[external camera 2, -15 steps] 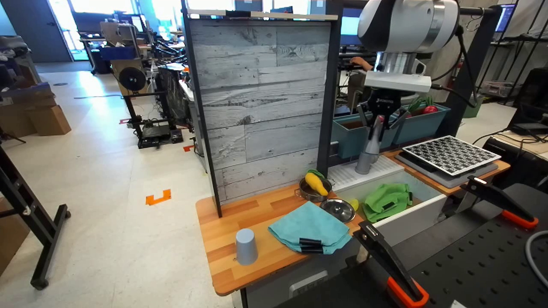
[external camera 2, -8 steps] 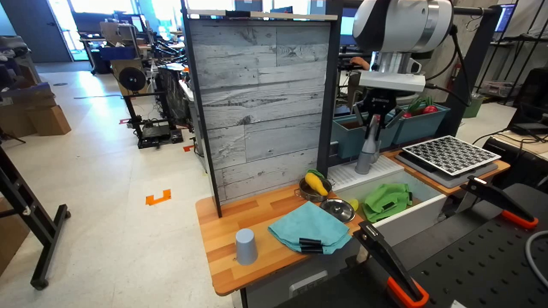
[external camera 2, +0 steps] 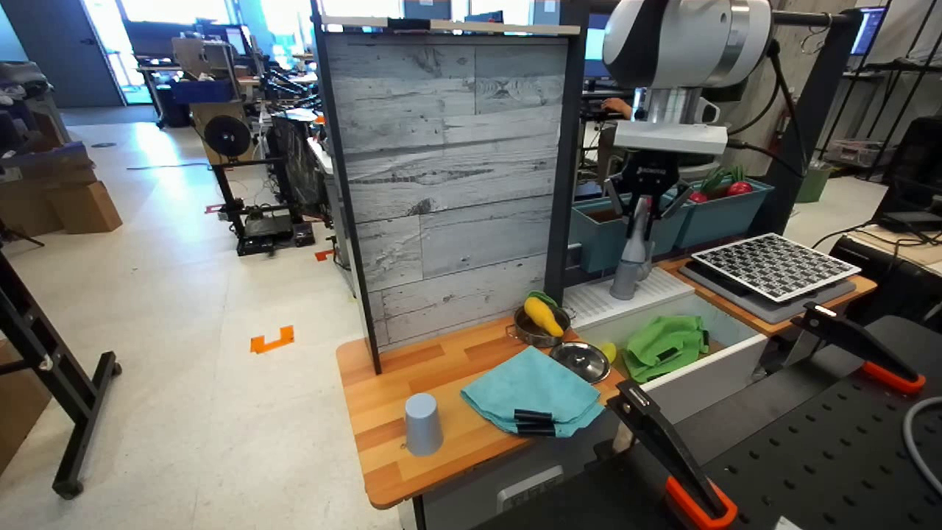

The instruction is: Move the tap to the left

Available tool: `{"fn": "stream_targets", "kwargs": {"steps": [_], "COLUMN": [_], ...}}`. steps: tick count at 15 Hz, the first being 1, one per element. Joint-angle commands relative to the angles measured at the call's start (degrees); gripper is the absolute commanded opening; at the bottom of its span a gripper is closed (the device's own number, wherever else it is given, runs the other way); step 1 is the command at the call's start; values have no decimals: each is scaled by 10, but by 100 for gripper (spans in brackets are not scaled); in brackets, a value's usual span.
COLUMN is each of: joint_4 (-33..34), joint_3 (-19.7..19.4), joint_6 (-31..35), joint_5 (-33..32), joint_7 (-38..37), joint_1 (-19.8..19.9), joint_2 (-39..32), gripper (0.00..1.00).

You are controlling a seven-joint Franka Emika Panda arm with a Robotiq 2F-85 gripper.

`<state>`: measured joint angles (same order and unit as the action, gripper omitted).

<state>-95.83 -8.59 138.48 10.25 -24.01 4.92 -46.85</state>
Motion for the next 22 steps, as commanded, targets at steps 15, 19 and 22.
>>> {"fn": "stream_targets", "kwargs": {"steps": [15,19,22], "joint_4": [91,63,27], "joint_3": [21,23,24], "joint_6": [-29,-11,15], "joint_5": [5,6,6], "joint_7": [-3,11,28], "joint_1": [-23,-21,-20], "joint_2": [-10,6,24], "gripper": [100,100,100]}}
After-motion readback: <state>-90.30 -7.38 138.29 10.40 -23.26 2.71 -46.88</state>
